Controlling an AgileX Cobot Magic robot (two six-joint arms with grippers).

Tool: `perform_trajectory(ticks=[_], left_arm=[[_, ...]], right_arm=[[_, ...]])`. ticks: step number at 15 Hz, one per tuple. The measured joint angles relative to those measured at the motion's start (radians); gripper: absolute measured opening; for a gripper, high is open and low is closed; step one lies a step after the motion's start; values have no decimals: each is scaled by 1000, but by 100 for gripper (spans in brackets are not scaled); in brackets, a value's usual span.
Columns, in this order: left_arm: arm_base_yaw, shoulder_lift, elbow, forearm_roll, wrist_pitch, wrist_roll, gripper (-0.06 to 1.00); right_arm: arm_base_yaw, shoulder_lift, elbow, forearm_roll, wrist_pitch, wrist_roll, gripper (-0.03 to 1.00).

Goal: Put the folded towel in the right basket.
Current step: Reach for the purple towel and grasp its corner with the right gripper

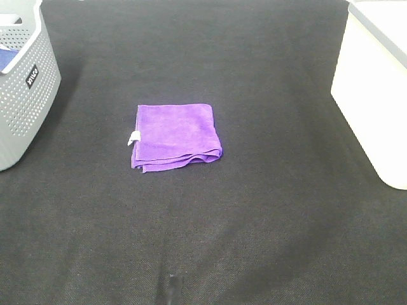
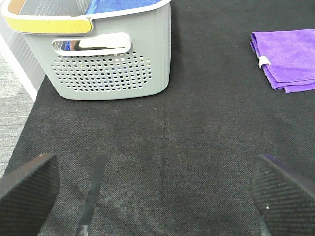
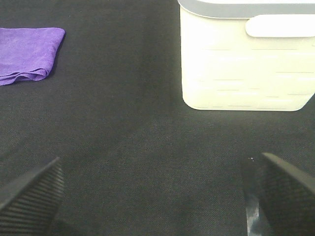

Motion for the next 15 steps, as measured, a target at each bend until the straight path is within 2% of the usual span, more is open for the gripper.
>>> perform_trajectory(ticks=[15], left_arm=[[0,0,0,0,0,0,99]], right_arm=[[0,0,0,0,0,0,96]])
